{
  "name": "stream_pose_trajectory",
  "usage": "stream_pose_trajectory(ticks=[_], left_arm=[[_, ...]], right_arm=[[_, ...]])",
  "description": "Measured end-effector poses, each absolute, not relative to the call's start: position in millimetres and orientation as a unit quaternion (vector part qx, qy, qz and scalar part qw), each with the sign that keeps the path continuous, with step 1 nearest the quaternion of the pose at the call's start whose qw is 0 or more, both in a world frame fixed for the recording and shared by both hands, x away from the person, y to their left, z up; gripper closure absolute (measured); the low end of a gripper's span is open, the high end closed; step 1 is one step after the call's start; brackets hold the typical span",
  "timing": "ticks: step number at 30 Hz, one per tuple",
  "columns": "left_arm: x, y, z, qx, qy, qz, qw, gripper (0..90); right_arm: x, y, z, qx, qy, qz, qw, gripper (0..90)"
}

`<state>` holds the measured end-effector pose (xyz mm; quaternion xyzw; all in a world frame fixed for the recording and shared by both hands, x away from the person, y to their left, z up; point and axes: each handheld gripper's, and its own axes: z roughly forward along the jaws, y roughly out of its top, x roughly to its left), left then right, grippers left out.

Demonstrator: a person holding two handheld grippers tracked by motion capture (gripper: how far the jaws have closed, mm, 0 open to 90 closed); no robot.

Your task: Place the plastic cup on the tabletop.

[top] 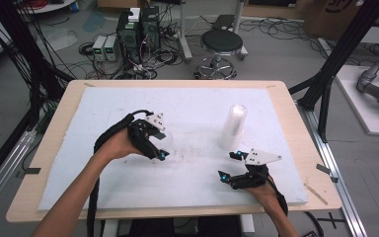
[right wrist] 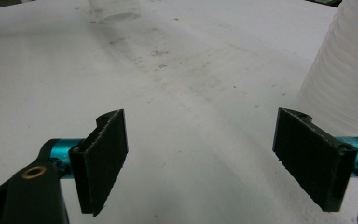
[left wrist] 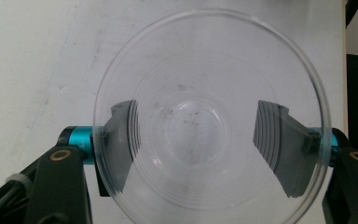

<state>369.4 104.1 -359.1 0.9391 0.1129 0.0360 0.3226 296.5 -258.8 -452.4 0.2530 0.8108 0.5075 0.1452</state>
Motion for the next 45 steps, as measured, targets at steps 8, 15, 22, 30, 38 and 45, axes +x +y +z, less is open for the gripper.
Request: stream_pose_trajectory(ticks=[8,15,22,30,38,45], left_arm=[[371.1,104.9,-359.6,0.939,0.117,0.040,0.322,31.2],[373.8,102.7,-362.2,0.940,0.123,0.044,0.314,31.3],[378.0,92.8,-369.7,0.946,0.124,0.048,0.295,31.3],[384.6,80.9,-379.2,0.951,0.129,0.049,0.276,31.3],[388.6,69.8,-386.6,0.953,0.130,0.059,0.266,31.4],[388.9,66.7,-392.5,0.952,0.137,0.059,0.267,31.6]], right_arm=[[296.3,-259.0,-452.4,0.253,0.811,0.507,0.146,17.6],[296.3,-258.9,-452.5,0.252,0.811,0.507,0.148,17.5],[296.0,-258.7,-452.5,0.252,0.811,0.507,0.146,17.5],[296.5,-258.1,-452.7,0.249,0.814,0.504,0.144,17.6],[296.4,-258.3,-452.7,0.247,0.814,0.506,0.145,17.5],[296.1,-258.3,-452.7,0.248,0.814,0.505,0.144,17.5]])
